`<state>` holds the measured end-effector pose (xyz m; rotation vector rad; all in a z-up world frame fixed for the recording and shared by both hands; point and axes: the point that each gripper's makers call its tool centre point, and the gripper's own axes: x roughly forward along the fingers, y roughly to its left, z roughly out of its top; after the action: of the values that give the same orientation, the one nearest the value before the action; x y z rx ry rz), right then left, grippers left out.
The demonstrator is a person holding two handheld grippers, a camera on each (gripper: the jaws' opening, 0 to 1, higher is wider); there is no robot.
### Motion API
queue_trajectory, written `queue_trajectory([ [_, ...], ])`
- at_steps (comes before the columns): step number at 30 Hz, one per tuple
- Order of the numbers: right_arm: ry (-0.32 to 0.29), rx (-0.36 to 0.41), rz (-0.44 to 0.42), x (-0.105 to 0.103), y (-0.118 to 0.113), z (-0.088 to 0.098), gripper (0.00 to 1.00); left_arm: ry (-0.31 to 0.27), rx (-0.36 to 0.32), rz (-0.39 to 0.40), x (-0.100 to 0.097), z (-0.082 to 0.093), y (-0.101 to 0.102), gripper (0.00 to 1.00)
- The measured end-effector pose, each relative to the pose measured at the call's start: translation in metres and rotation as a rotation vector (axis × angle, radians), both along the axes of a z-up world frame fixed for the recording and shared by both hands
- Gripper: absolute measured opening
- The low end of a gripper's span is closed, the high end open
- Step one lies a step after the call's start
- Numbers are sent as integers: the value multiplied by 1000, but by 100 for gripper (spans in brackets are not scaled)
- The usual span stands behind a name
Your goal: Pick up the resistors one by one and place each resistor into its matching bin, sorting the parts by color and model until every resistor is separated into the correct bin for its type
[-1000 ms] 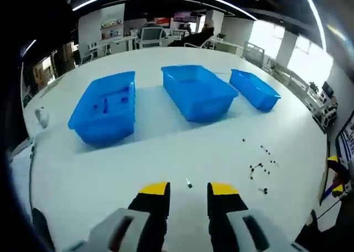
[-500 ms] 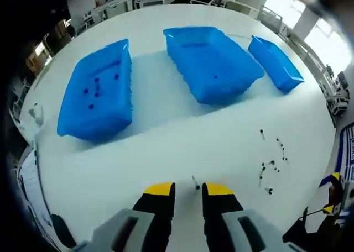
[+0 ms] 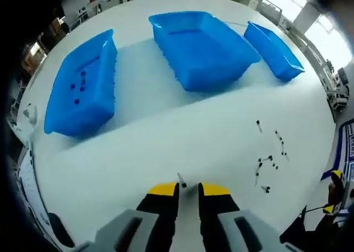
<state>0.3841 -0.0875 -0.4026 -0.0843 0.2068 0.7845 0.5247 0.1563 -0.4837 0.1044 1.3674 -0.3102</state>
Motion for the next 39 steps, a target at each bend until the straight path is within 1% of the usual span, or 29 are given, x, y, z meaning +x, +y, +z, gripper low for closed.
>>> queue_trajectory([
  [1,1,1,-1,0,0,0,46,-4,1,10,1,0,2,15],
  [3,1,-3,1,0,0,-1,46,-8,12,0,-3,0,1,11],
  [11,-1,-1,2,-1,2,0,46,-3,8,10,0,0,2,6],
  [15,1,1,1,-1,2,-1,46,-7,16,-15,1,0,2,6],
  [16,1,1,0,-1,2,-1,46,-10,8,-20,1,0,1,5],
  [17,0,0,-1,-2,2,-1,46,-23,-28,-33,2,0,-4,5],
  [18,0,3,-3,-2,1,-1,46,-21,-70,-20,1,1,-9,5],
  [19,0,5,-4,-2,1,-1,46,-34,-139,-4,2,3,-17,5],
  [20,0,5,-6,-2,1,-1,46,-39,-157,-14,0,4,-18,5],
  [21,1,4,-7,-2,0,-1,46,-74,-151,-39,3,6,-17,5],
  [22,3,4,-9,-2,0,-1,46,-134,-168,-56,8,11,-20,5],
  [24,3,-1,-6,-3,0,-1,46,-209,-235,-53,9,26,-28,5],
  [25,2,-4,-7,-2,0,-1,46,-283,-278,-72,12,38,-33,5],
  [27,2,0,-12,-2,-1,0,46,-397,-353,-105,11,60,-41,5],
  [30,-5,-2,-22,1,-1,3,46,-603,-427,-169,5,92,-46,5],
  [31,-7,-4,-25,1,-1,4,46,-671,-442,-168,2,101,-45,5],
  [32,-11,-6,-28,2,-1,5,46,-733,-444,-188,-2,109,-44,5],
  [33,-14,-7,-34,3,-1,7,46,-840,-463,-207,-6,122,-45,5],
  [34,-16,-10,-39,3,-2,8,46,-895,-460,-226,-9,128,-45,5],
  [35,-20,-15,-43,4,-3,8,46,-954,-481,-212,-14,138,-45,5],
  [36,-24,-19,-50,5,-3,10,46,-992,-501,-210,-20,143,-46,5],
  [37,-25,-20,-56,5,-4,11,46,-1039,-516,-185,-24,150,-45,5],
  [38,-26,-19,-61,6,-5,12,46,-1082,-516,-185,-27,154,-45,5],
  [39,-27,-20,-65,6,-5,13,46,-1120,-499,-163,-30,157,-42,5],
])
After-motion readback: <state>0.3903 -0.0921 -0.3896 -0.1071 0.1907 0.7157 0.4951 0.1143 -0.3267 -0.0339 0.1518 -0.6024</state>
